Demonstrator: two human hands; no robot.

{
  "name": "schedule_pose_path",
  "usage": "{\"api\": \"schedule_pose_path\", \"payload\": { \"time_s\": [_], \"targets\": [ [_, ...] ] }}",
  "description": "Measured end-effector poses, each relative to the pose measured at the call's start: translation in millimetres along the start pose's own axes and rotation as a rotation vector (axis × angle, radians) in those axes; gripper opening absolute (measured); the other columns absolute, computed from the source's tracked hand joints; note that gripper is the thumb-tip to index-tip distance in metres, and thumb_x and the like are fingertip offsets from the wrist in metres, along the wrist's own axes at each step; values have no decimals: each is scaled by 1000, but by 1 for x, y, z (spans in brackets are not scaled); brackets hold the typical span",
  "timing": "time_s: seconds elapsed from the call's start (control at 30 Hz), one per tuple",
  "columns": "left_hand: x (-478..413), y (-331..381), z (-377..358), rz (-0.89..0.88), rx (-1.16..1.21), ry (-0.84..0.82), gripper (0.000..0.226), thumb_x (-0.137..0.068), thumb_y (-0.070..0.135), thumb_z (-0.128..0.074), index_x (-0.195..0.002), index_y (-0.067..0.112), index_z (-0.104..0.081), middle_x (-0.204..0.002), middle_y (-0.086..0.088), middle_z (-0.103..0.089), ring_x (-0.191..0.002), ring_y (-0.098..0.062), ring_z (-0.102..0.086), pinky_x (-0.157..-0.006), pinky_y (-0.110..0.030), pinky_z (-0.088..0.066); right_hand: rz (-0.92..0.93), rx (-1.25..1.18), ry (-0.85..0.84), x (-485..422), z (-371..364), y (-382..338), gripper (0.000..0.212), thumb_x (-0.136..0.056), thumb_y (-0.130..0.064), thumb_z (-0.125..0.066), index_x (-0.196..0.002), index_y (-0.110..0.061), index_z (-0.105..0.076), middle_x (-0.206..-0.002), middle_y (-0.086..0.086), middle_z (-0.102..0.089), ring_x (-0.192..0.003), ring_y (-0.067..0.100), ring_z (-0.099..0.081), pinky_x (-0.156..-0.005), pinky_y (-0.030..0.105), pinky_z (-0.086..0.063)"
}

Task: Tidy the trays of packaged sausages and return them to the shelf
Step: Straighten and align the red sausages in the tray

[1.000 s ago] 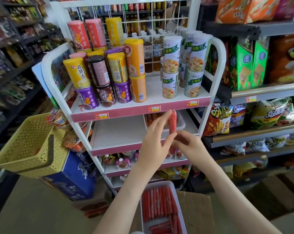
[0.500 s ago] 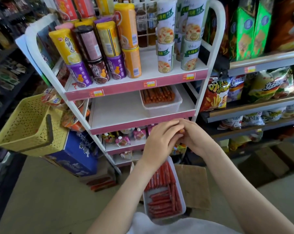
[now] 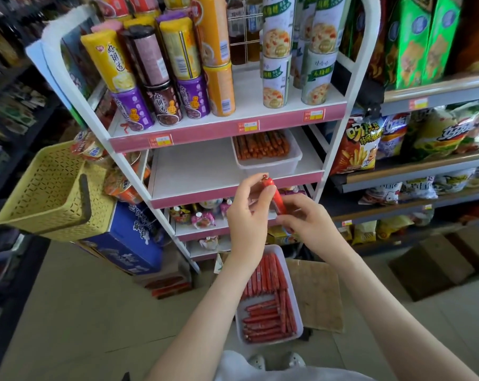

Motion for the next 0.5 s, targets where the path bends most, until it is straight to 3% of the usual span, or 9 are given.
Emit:
{"api": "schedule_pose_path", "payload": {
  "time_s": [0.13, 0.27, 0.37, 0.5],
  "targets": [
    [-2, 2, 4, -39, 50, -83, 31, -92, 12, -59, -119, 27, -53, -113, 18, -61, -109, 1, -58, -92, -17, -48, -85, -214, 51, -2, -5, -6, 24, -86, -3, -65, -101, -21, -67, -90, 0, -68, -82, 14, -65, -72, 27, -57],
    [3, -12, 0, -11, -74, -326, 40, -96, 19, -55, -133, 31, -49, -131, 22, -51, -123, 9, -45, -105, -23, -40, -273, -862, 38, -10, -10, -5, 19, -96, -12, -49, -108, -8, -64, -95, 9, -70, -88, 21, -67, -82, 39, -57],
    [9, -22, -1, 13, -70, -470, 43, -93, 26, -59, -133, 36, -47, -141, 16, -46, -131, 7, -37, -110, -21, -33, -490, -1235, 135, -17, -11, -4, 20, -98, -11, -46, -94, -2, -63, -81, 10, -68, -73, 18, -69, -69, 31, -59],
    [5, -27, 6, -186, -201, -323, 38, -91, 22, -60, -129, 20, -56, -129, 11, -55, -121, 4, -49, -100, -13, -40, -654, -1388, 147, -20, -21, 5, 17, -96, -6, -48, -91, 2, -62, -85, 15, -67, -75, 21, -69, -69, 32, -60]
  ]
}}
Point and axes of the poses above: each hand's wrist, its own x-axis away from the middle knuckle, its own z-axis out of the back of the hand, y = z × x, the point moved 4 cm from there along -x, towards the middle knuckle
